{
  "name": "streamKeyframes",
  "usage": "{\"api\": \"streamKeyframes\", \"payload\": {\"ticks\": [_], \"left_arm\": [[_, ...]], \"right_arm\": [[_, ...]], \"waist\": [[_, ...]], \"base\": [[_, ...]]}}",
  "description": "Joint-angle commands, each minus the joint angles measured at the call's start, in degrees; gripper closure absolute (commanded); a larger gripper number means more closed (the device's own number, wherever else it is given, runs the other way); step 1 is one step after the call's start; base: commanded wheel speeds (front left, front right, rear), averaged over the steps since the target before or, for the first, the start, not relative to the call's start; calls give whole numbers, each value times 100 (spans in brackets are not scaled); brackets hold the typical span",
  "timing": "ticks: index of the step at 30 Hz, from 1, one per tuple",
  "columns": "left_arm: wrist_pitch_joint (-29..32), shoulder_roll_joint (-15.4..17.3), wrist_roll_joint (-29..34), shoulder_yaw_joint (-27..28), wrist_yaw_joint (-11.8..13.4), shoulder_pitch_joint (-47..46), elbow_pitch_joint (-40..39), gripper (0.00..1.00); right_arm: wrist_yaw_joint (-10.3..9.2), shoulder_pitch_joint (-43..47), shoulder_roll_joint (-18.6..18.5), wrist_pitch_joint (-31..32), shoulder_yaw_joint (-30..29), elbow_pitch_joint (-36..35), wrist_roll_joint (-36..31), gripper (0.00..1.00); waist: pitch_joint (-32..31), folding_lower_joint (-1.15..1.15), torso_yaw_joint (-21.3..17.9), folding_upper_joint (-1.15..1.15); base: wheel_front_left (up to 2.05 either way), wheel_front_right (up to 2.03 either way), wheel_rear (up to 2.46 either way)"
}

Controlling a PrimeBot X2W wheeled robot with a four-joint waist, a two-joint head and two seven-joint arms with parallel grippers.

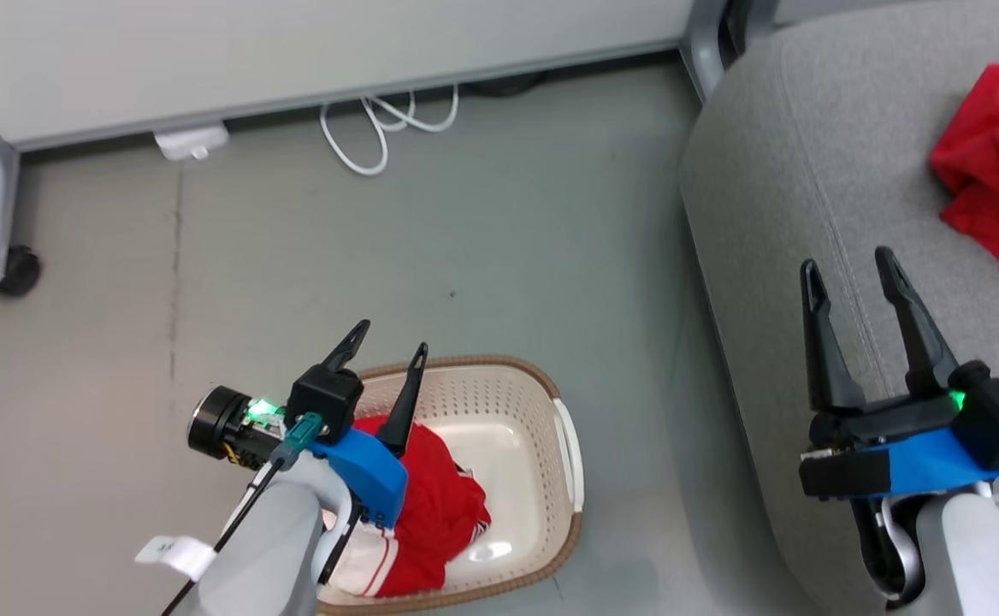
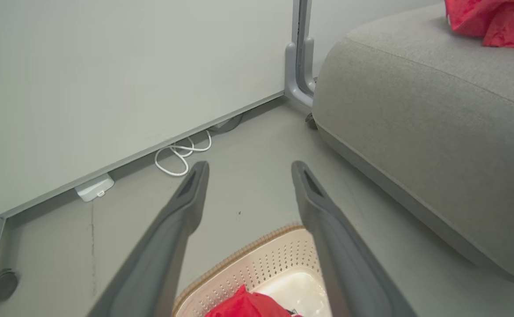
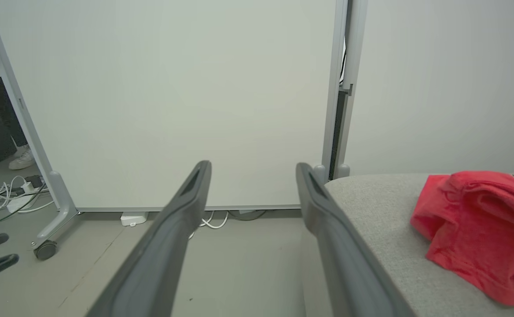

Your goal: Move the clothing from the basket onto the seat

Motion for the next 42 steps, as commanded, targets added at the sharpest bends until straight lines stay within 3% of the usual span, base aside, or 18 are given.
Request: {"api": "streamKeyframes", "payload": {"ticks": [1, 12, 23, 34, 42], "left_arm": [[-13, 42, -31, -79, 1, -148, 136, 0], [303, 24, -440, -1204, 0, -1095, 1857, 0], [1054, -100, -1034, -2025, 0, -1659, 2838, 0], [1906, 9, -1377, -2191, 17, -2046, 3199, 0], [2064, 28, -1612, -2011, 75, -2427, 3260, 0]], "right_arm": [[3, -119, -44, -2, 14, -32, 42, 0], [3, -625, -103, -2, 125, -181, 114, 0], [3, -1044, -221, -3, 196, -359, 185, 0], [3, -1306, -302, -2, 226, -619, 219, 0], [3, -1449, -309, -2, 257, -833, 269, 0]], "waist": [[382, -1, -201, 0], [1358, -1, -446, 0], [2271, -1, -513, 0], [2999, -1, -587, 0], [3519, -1, -678, 0]], "base": [[0, 0, 0], [0, 0, 0], [0, 0, 0], [0, 0, 0], [0, 0, 0]]}}
